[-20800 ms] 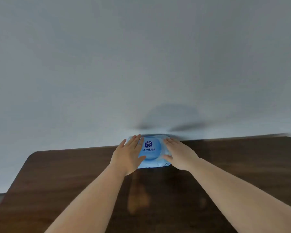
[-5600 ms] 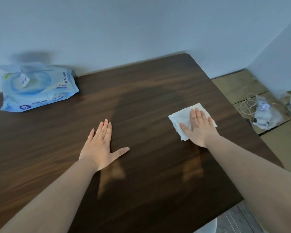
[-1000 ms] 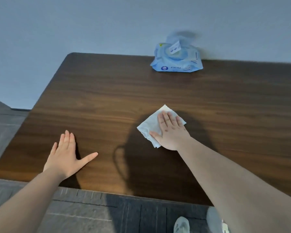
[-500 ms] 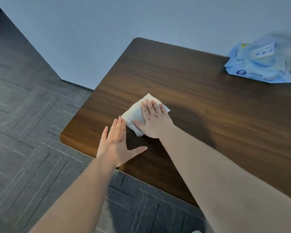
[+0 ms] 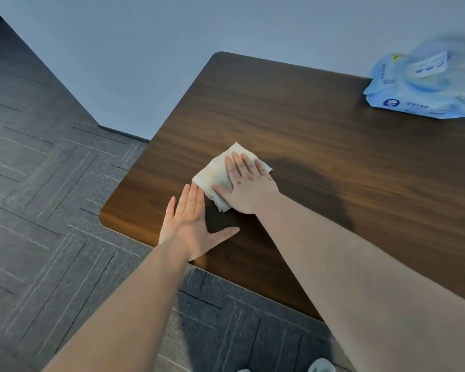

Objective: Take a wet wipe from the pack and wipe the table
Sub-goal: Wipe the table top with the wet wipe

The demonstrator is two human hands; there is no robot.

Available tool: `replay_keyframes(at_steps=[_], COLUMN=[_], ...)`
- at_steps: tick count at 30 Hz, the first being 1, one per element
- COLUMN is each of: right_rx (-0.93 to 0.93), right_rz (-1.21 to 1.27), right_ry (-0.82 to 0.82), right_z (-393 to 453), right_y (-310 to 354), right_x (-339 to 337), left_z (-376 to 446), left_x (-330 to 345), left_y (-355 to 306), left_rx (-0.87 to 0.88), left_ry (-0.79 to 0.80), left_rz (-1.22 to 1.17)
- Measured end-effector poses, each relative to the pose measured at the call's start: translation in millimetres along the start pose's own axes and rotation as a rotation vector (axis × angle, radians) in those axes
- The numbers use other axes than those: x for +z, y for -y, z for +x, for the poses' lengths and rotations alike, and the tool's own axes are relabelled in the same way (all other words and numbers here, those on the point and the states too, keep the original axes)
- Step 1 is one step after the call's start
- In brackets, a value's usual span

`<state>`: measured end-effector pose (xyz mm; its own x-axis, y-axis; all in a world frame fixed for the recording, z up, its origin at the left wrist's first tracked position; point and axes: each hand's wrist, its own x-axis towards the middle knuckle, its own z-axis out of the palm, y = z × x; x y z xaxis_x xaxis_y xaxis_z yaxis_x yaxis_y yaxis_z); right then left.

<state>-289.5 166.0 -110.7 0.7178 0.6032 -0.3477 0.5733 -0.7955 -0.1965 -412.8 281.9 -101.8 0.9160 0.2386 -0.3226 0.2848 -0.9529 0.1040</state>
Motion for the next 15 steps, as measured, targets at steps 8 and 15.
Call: replay_keyframes(at_steps=[8, 15], right_rx=[0.214, 0.494], right_rz=[0.048, 0.105], right_ry=[-0.008, -0.038], right_z=[-80.3, -178.7], right_y=[-89.7, -196.9], right_x=[11.1, 22.3], left_z=[0.1, -2.7], left_x=[-2.4, 12.1], left_y=[-32.8, -168.7], left_rx=[0.096, 0.358], left_ry=[0.024, 0.054], left_rz=[0.088, 0.096])
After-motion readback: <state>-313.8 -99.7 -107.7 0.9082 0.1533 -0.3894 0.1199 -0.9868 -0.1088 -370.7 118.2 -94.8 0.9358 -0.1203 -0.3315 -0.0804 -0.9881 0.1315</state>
